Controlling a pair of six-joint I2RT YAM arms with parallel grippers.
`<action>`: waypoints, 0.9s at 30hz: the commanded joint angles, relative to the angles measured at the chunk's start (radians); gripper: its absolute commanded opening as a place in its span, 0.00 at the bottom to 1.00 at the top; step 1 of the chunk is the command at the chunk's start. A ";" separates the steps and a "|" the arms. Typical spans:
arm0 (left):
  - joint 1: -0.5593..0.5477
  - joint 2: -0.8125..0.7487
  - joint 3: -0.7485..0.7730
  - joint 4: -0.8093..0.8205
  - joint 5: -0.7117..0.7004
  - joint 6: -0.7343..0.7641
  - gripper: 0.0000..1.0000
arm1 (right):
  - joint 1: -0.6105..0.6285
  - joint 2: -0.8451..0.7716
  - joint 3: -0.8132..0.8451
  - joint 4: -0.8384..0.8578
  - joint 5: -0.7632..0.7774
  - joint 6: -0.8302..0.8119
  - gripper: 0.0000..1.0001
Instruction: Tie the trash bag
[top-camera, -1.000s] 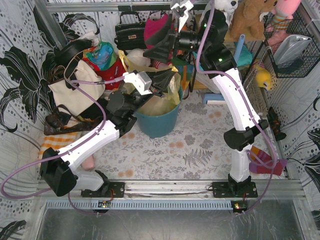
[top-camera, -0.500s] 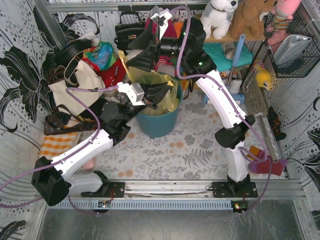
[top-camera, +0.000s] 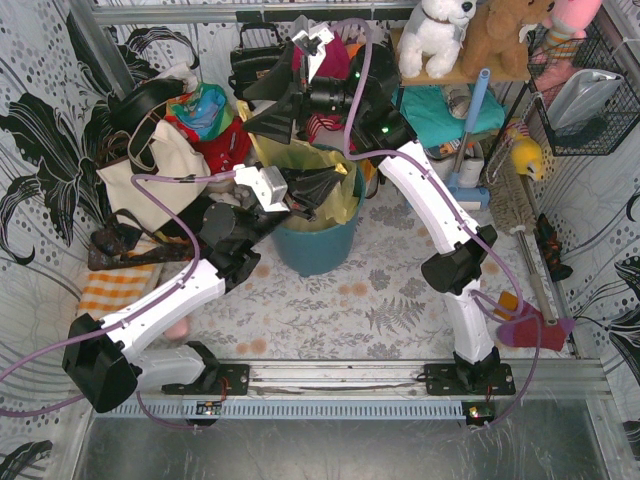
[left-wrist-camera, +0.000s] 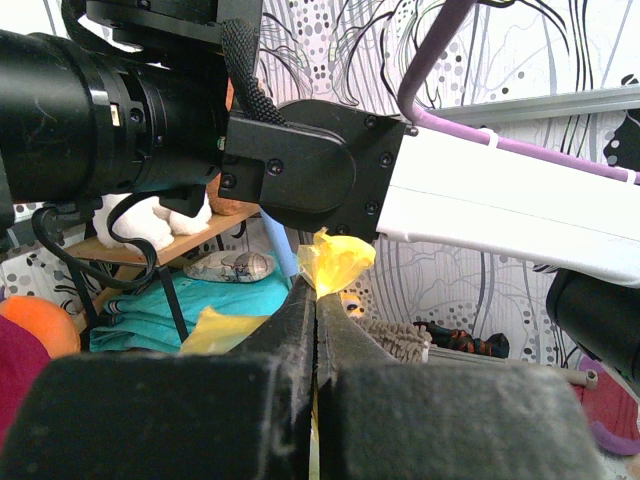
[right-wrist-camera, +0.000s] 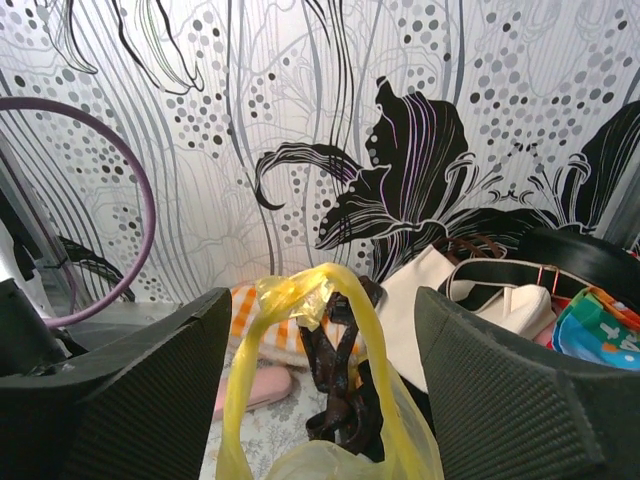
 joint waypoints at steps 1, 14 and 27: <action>0.006 -0.003 0.007 0.028 0.014 -0.016 0.00 | 0.013 0.015 0.040 0.081 -0.009 0.019 0.69; 0.006 -0.003 0.014 0.025 0.005 -0.023 0.00 | 0.015 -0.001 0.012 0.087 0.008 0.012 0.31; 0.007 -0.004 0.021 0.021 -0.012 -0.020 0.00 | 0.023 -0.068 -0.040 0.170 0.080 0.048 0.00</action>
